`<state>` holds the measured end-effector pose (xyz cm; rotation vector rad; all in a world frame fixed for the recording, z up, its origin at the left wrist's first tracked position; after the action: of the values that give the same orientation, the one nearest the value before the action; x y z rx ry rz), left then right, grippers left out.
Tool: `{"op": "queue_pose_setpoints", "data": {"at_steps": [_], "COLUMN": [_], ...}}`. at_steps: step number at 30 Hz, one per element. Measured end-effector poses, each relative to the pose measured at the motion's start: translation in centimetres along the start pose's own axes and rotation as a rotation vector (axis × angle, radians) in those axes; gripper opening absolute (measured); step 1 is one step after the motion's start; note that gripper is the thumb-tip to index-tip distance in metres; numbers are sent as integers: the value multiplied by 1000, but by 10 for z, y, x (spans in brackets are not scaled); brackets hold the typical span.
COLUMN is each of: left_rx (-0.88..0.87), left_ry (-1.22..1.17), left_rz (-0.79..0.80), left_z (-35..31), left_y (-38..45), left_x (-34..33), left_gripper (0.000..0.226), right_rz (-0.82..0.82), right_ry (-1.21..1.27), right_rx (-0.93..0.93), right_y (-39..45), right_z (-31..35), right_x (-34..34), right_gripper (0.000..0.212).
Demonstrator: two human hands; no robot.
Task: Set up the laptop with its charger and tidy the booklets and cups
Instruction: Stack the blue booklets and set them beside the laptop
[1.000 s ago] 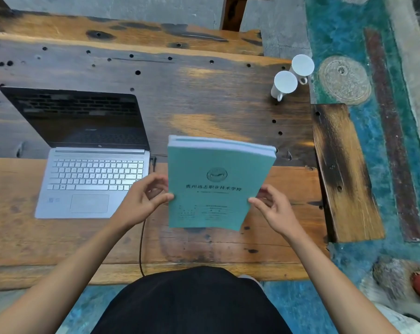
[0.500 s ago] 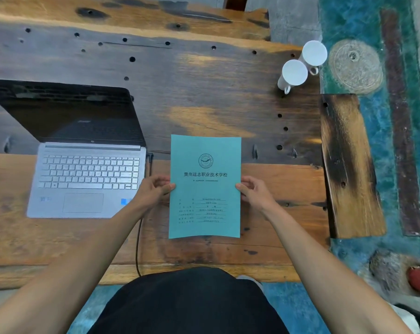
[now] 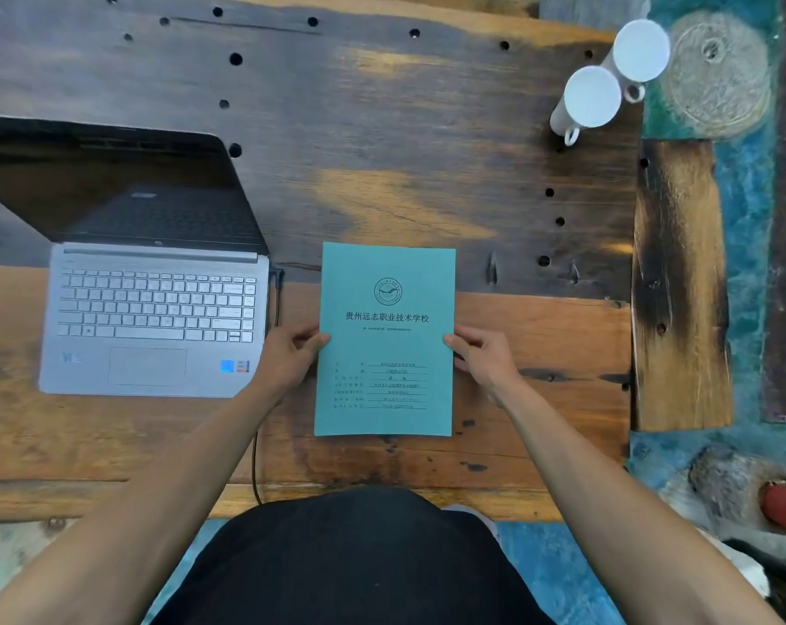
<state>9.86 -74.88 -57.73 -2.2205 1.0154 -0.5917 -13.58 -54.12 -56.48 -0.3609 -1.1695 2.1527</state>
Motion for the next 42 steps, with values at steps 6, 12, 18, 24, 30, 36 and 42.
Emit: {"op": "queue_pose_setpoints", "data": {"at_steps": [6, 12, 18, 24, 30, 36, 42], "left_rx": [15, 78, -244, -572, -528, -634, -755], "left_ry": [75, 171, 677, 932, 1032, 1070, 1134], "left_rz": [-46, -141, -142, -155, -134, -22, 165], "left_z": [-6, -24, -36, -26, -25, -21, 3], "left_y": [-1, -2, -22, -68, -94, -111, -141], "left_x": [0, -2, -4, -7, -14, -6, -16], "left_gripper": [25, 22, 70, 102, 87, 77, 72], "right_rz": [-94, -246, -299, -375, -419, -564, -705], "right_ry": [-75, -216, -652, -973, -1124, -986, -842], "right_rx": [17, 50, 240, 522, 613, 513, 377], "right_y": [3, -1, -27, -60, -93, -147, -221], "right_z": [3, 2, 1, -11, -24, -66, -139], "right_x": [-3, -9, -14, 5, 12, -10, -37], "right_gripper": [27, 21, 29, 56, 85, 87, 87]}}
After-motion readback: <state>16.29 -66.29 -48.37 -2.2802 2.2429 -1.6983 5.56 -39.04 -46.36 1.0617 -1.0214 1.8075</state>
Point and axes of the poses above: each hand's wrist, its own y-axis towards the middle knuckle, its own x-axis out of the back of the hand, z = x × y, the point moved 1 cm from there along y, towards the middle knuckle, and after that the axes turned 4 degrees about z, right-handed, at the moved point
